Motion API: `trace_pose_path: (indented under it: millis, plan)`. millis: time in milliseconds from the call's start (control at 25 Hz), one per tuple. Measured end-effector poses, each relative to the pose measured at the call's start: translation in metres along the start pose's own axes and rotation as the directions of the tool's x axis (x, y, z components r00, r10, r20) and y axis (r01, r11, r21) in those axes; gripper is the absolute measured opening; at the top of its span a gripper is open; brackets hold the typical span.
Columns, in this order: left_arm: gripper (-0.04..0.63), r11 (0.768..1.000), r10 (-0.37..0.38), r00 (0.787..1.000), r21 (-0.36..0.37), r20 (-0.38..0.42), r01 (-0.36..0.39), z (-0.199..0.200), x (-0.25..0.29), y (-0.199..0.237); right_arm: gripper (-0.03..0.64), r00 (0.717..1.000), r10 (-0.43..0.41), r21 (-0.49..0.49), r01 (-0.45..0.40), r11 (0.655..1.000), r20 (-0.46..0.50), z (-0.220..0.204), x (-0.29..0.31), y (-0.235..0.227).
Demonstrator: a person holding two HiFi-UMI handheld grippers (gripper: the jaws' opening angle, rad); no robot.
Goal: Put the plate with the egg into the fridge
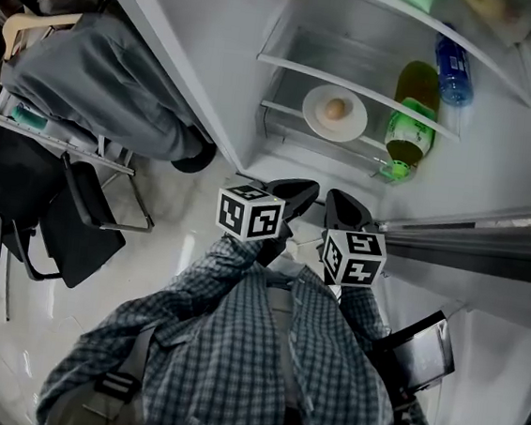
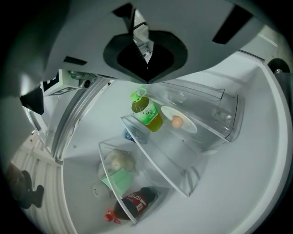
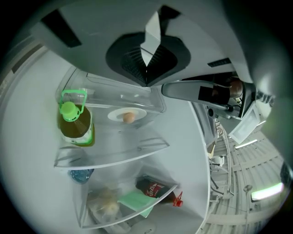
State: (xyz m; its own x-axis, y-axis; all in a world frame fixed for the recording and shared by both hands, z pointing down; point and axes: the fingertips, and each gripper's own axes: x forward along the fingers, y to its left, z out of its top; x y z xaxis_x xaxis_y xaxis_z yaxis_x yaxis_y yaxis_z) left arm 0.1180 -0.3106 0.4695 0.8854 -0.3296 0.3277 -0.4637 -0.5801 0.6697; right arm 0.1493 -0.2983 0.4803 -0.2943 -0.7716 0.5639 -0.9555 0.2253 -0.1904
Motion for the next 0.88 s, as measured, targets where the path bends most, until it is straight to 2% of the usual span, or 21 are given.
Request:
trace_pose_path:
  millis: [120, 200, 880]
  plan:
    - [0.008, 0.996, 0.031, 0.999, 0.079, -0.030, -0.029, -0.003, 0.002, -0.003, 0.006, 1.000, -0.004, 0.015, 0.004, 1.000, 0.002, 0.000, -0.003, -0.003]
    - [0.008, 0.995, 0.031, 0.999, 0.096, -0.040, -0.027, -0.005, 0.004, -0.005, 0.008, 1.000, -0.007, 0.023, 0.007, 1.000, 0.004, 0.000, -0.004, -0.005]
    - [0.008, 0.997, 0.020, 0.998, 0.078, -0.053, -0.016, -0.011, 0.003, -0.006, 0.006, 1.000, 0.008, 0.015, -0.008, 1.000, -0.012, -0.005, -0.003, 0.001]
